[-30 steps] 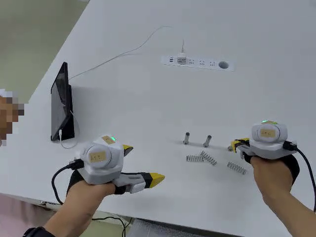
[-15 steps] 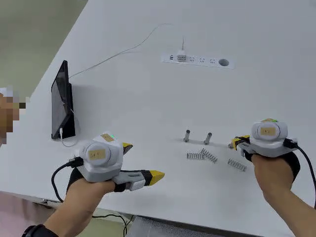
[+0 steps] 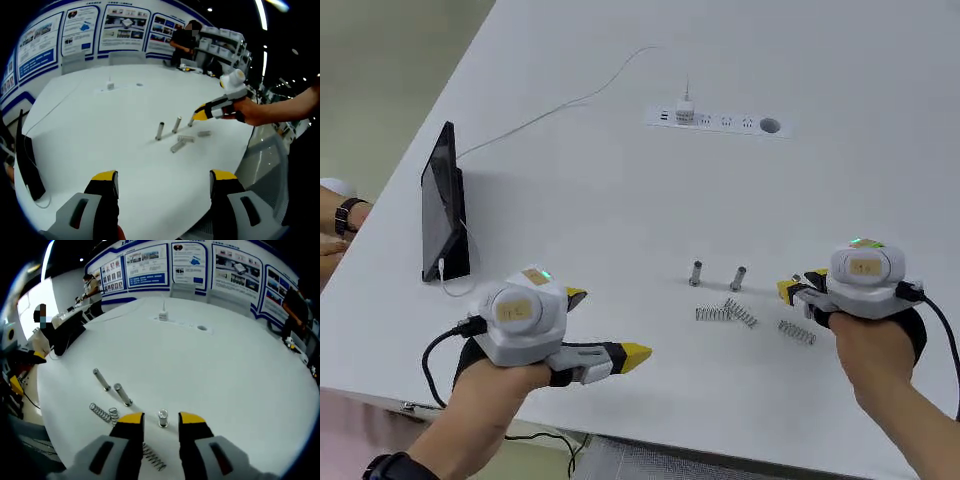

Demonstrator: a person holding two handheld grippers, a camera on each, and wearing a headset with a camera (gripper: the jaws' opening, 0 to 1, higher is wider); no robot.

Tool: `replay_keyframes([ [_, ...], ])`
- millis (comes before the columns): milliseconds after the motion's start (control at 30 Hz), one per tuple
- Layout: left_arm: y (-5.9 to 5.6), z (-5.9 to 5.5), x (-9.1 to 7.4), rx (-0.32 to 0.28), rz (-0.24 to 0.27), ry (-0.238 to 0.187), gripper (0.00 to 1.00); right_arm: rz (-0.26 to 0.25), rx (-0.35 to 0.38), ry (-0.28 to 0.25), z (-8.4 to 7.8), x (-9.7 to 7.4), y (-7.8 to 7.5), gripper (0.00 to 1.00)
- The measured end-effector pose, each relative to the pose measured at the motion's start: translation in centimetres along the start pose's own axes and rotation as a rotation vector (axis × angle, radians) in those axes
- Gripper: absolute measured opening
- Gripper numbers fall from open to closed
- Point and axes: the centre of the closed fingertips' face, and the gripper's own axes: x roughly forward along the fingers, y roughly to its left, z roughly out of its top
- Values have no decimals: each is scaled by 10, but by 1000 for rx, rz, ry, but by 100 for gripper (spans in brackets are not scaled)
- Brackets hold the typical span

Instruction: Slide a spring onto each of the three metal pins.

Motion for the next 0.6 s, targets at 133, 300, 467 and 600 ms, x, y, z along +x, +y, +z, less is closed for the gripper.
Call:
replay_keyframes([
  [133,-1,1,1,3,-3,0,76,31,14,-20,-2,-2,-1,29],
  [300,-4,2,3,7,-7,0,76,43,20,-26,-10,-6,-4,33],
  [467,-5,4,3,11,-7,-2,76,58,55,-42,-21,-16,-9,37],
  [600,-5,4,3,12,-9,-1,76,77,69,-45,-33,-25,-10,38],
])
